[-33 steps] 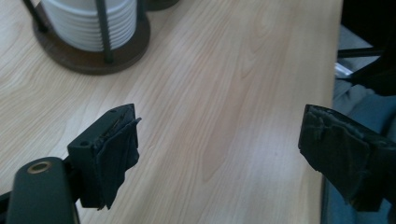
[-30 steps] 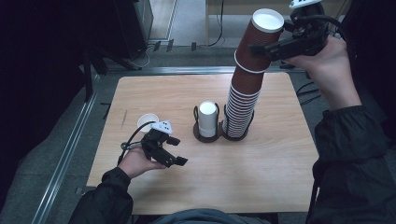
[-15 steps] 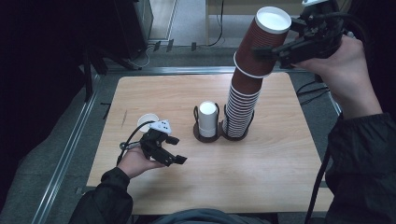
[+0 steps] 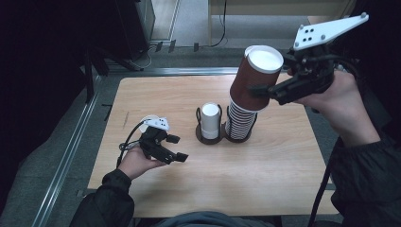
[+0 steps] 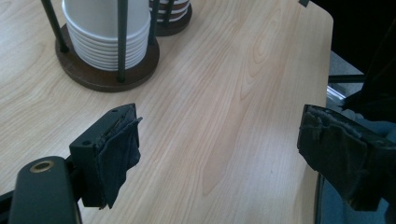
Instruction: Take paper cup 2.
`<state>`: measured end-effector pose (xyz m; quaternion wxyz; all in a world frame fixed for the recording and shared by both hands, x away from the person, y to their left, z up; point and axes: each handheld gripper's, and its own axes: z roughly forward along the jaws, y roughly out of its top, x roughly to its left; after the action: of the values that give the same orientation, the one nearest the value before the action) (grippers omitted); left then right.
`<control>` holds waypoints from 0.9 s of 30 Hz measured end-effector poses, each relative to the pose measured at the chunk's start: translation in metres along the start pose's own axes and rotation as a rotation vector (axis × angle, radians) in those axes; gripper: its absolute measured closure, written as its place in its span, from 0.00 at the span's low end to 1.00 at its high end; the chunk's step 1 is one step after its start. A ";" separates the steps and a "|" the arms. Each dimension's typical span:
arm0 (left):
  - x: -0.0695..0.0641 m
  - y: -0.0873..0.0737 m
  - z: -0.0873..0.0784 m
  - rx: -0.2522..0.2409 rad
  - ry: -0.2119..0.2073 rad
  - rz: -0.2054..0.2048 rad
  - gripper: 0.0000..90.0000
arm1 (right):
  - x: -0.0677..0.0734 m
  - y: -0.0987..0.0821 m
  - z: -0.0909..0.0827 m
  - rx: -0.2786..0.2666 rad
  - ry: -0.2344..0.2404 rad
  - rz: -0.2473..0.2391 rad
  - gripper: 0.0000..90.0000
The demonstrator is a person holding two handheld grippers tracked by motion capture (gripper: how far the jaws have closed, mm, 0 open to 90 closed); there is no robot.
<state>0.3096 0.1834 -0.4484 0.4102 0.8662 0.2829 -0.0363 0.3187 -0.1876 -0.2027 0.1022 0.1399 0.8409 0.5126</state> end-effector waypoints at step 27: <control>-0.010 0.002 0.001 -0.027 0.000 0.081 0.14 | 0.025 -0.108 0.072 0.056 0.116 0.060 0.19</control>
<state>0.3030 0.1771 -0.4445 0.4230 0.8714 0.2481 -0.0157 0.3036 -0.1660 -0.3320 0.0338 0.1378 0.8548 0.4992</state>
